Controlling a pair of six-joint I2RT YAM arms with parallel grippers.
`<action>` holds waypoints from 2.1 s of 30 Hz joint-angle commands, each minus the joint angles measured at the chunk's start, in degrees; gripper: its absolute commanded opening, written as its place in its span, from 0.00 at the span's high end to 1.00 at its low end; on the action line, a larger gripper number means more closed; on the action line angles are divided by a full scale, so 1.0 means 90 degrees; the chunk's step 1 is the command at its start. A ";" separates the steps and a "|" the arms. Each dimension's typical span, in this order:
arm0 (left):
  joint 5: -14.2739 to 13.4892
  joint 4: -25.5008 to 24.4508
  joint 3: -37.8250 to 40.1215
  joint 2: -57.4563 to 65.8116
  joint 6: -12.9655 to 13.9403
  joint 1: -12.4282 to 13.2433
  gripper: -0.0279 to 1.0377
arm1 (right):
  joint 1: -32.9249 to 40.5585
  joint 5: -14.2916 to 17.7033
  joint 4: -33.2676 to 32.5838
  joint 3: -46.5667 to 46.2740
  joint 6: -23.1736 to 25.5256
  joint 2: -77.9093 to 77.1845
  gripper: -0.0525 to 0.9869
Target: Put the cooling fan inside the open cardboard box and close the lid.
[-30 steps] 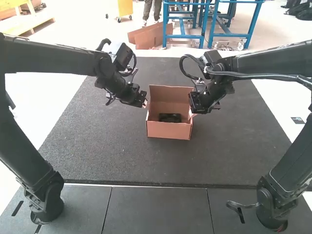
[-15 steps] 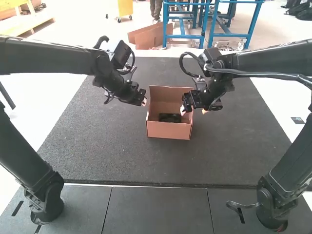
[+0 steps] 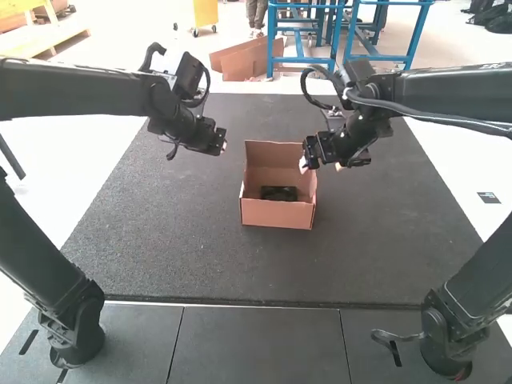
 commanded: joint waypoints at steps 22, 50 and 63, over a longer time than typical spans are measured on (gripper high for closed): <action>-0.0289 0.0032 0.2366 0.1696 0.0301 -0.1204 0.06 | -0.2234 0.1146 0.0236 -0.0659 -0.0211 -0.2239 0.08; 0.0180 -0.0788 0.1604 0.2009 0.0213 -0.1497 0.06 | -0.2400 -0.0104 -0.0409 -0.0991 -0.0172 -0.2220 0.08; 0.0189 -0.0358 0.1311 0.2409 0.0203 -0.1565 0.06 | -0.2391 -0.0280 -0.0604 -0.0981 -0.0162 -0.2230 0.08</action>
